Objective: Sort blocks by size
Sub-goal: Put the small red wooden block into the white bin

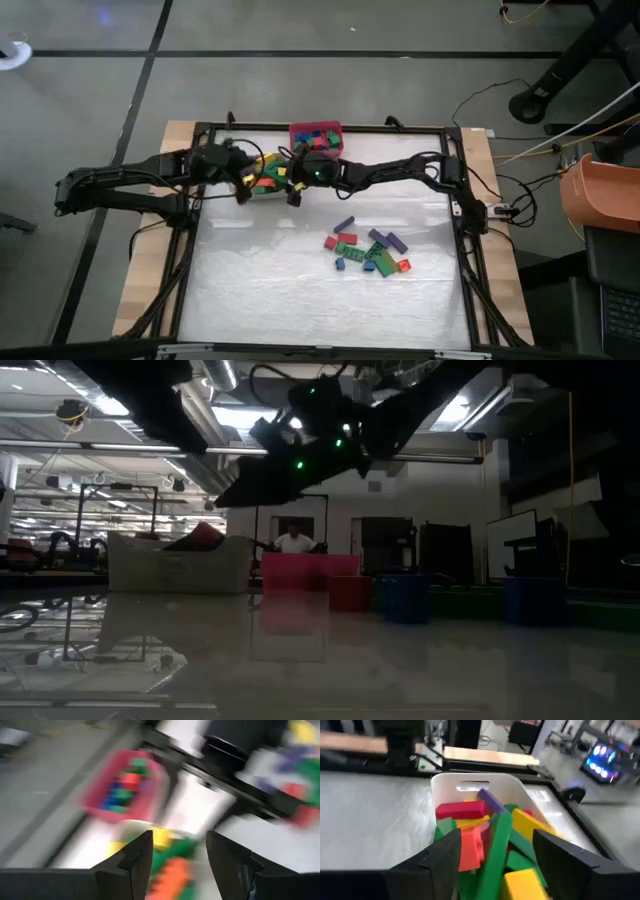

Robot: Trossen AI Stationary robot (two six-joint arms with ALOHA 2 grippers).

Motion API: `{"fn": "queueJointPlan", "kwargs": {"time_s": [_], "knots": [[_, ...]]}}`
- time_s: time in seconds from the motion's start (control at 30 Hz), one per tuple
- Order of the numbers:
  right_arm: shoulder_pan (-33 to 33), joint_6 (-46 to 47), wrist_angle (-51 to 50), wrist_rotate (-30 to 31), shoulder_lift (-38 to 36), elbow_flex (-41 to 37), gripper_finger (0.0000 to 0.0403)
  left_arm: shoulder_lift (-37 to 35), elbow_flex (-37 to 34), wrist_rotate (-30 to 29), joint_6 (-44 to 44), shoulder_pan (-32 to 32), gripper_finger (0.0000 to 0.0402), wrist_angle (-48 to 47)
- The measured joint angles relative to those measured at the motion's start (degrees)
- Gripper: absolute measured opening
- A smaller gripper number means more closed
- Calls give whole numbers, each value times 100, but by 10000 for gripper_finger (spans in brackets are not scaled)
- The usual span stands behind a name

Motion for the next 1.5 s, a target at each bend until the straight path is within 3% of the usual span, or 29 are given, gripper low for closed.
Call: {"fn": "queueJointPlan", "kwargs": {"time_s": [0.13,0.27,0.5,0.87,1.17,1.5], "knots": [[-7,-838,-1318,-48,-493,-4,242,45,-389,1349,-222,-42,170,431],[-4,-943,-2611,-45,-1117,-1,241,237,-1007,1985,-290,-322,170,1543],[92,-934,-4495,10,-1945,-2,241,1237,-1874,2045,-95,-981,170,4411],[723,-894,-6199,261,-2509,-1,241,3706,-1867,2045,273,-1486,170,7378],[1257,-278,-6957,481,-2515,-5,241,5430,-1011,2045,527,-1504,170,7703],[1720,-8,-7018,617,-2515,-5,241,6303,-229,2657,572,-1504,170,7620]]}}
